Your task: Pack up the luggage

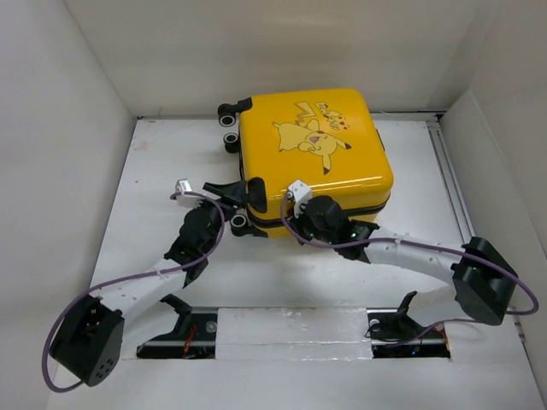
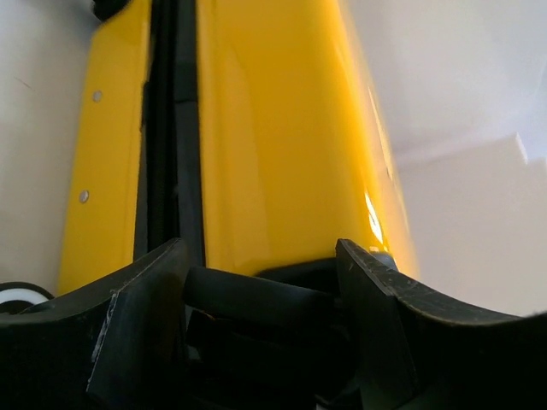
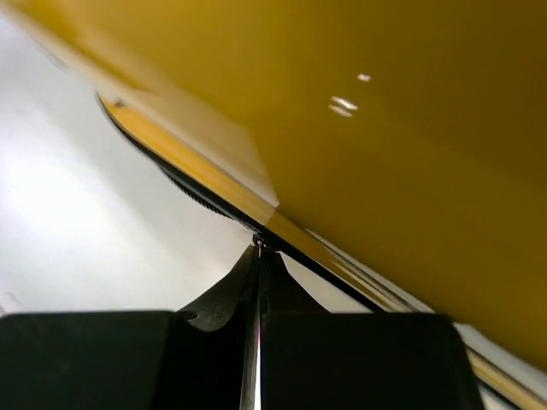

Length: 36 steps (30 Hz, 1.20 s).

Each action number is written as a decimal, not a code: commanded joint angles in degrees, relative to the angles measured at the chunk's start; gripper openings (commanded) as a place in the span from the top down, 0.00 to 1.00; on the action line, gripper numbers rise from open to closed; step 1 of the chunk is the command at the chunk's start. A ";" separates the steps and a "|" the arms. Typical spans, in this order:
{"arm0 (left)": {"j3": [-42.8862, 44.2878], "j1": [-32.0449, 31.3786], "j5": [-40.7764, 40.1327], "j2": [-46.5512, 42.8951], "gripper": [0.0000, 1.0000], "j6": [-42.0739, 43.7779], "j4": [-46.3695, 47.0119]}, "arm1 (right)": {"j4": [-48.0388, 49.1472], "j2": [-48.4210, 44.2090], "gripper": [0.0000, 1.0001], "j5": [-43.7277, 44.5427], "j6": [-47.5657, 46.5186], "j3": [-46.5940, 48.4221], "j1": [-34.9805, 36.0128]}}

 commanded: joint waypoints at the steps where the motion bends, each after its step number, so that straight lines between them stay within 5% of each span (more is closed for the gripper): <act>1: 4.00 -7.81 8.72 -0.48 1.00 4.91 6.12 | 9.26 -2.73 1.00 -6.34 -0.92 2.50 -3.09; 5: 6.10 -11.24 11.51 1.62 1.00 2.63 8.67 | 20.79 1.12 1.00 -14.33 5.84 -1.45 0.15; 11: 7.78 -16.16 12.50 4.61 1.00 1.04 11.40 | 35.51 6.93 1.00 -14.35 12.07 -4.44 2.97; 16: 8.91 -17.31 10.14 5.23 1.00 2.79 11.40 | 36.07 2.29 1.00 -5.86 14.37 -8.57 2.97; 17: 9.62 -17.31 8.73 4.27 0.95 4.28 9.74 | 34.93 0.89 1.00 -4.00 14.38 -10.58 2.97; 18: 10.41 -17.31 6.28 3.48 0.62 8.03 4.68 | 33.35 -1.91 1.00 -2.42 14.38 -11.29 2.97; 19: 10.41 -17.31 0.86 2.60 0.42 9.99 2.98 | 30.90 -3.25 1.00 -1.53 14.38 -12.00 2.45; 20: 11.72 -16.53 -2.15 1.20 0.08 12.62 -1.39 | 29.49 -5.43 1.00 -1.52 14.38 -13.40 2.45; 22: 12.35 -14.51 -7.35 0.57 0.00 13.17 -4.59 | 28.69 -7.29 1.00 -1.52 14.38 -14.55 1.65; 26: 17.26 -3.54 -11.32 2.32 0.00 11.95 -11.00 | 25.70 -9.85 1.00 -2.22 13.76 -15.08 0.60; 31: 21.75 19.01 5.60 12.58 0.00 3.26 -9.80 | 23.50 -13.80 1.00 -3.45 13.23 -15.70 -0.45; 36: 27.45 25.31 18.20 25.42 0.00 -2.21 -1.00 | 22.00 -14.86 1.00 -5.56 12.71 -15.70 -0.45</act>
